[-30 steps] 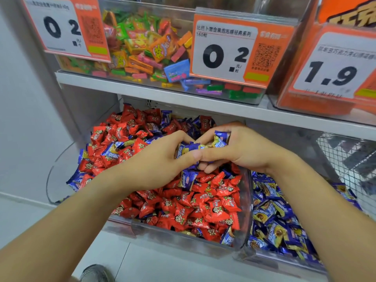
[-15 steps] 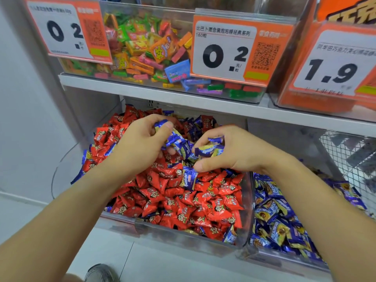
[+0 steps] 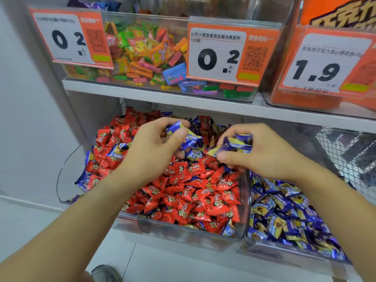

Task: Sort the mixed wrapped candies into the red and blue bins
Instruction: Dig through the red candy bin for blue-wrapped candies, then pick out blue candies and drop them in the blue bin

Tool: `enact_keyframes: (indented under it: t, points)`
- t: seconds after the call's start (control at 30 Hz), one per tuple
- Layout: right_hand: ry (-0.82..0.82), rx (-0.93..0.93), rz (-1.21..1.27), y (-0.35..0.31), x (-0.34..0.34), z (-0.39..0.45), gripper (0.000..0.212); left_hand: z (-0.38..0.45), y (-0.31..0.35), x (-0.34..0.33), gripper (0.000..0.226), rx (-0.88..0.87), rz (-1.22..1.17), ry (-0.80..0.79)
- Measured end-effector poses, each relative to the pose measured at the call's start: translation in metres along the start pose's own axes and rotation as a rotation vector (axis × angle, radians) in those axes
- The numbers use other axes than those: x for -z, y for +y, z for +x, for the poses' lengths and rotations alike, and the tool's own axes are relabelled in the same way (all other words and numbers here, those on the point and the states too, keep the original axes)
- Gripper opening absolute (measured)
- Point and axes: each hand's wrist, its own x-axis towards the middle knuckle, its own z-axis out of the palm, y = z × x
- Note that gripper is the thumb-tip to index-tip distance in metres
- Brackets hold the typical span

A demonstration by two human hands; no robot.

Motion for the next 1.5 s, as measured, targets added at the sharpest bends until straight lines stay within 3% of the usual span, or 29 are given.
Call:
enact_keyframes:
  t: [0.2, 0.37, 0.47, 0.53, 0.6, 0.73, 0.87, 0.93, 1.0, 1.1, 1.17, 1.3, 1.5]
  points:
    - [0.28, -0.16, 0.177, 0.024, 0.017, -0.061, 0.016, -0.015, 0.036, -0.055, 0.016, -0.098, -0.093, -0.248]
    - [0.394, -0.229, -0.053, 0.044, 0.048, -0.082, 0.017, -0.002, 0.066, -0.112, 0.014, -0.225, 0.06, -0.323]
    - [0.413, -0.318, -0.054, 0.06, 0.059, -0.089, 0.024, 0.01, 0.076, -0.134, 0.033, -0.212, 0.17, -0.543]
    - [0.402, -0.378, -0.017, 0.068, 0.065, -0.091, 0.04, 0.012, 0.077, -0.138, 0.049, -0.225, 0.318, -0.697]
    - [0.374, -0.413, 0.055, 0.072, 0.069, -0.089, 0.055, 0.01, 0.076, -0.132, 0.055, -0.271, 0.39, -0.643]
    - [0.32, -0.356, 0.135, 0.073, 0.073, -0.087, 0.058, -0.006, 0.061, -0.093, 0.029, -0.379, 0.434, -0.352]
    - [0.123, -0.331, -0.513, 0.06, 0.069, -0.08, 0.049, -0.02, 0.027, -0.034, 0.013, -0.325, 0.606, -0.276]
    - [0.139, -0.266, -0.651, 0.048, 0.06, -0.074, 0.037, -0.025, 0.012, -0.003, 0.023, -0.247, 0.777, -0.261]
    - [0.263, -0.133, -0.568, 0.032, 0.042, -0.065, 0.024, -0.031, 0.004, 0.021, 0.045, -0.192, 0.898, -0.228]
    - [0.409, 0.167, -0.44, -0.003, 0.007, -0.042, 0.024, -0.038, -0.004, 0.045, 0.059, -0.104, 1.045, -0.133]
    - [0.299, 0.289, -0.441, -0.022, -0.013, -0.018, 0.028, -0.043, -0.01, 0.056, 0.071, -0.01, 1.127, -0.104]
    - [-0.156, 0.28, -0.539, -0.049, -0.061, 0.034, 0.044, -0.047, -0.019, 0.066, 0.096, 0.153, 1.136, -0.131]
    - [-0.342, 0.344, -0.567, -0.046, -0.125, 0.073, 0.066, -0.049, -0.029, 0.085, 0.088, 0.112, 0.996, -0.152]
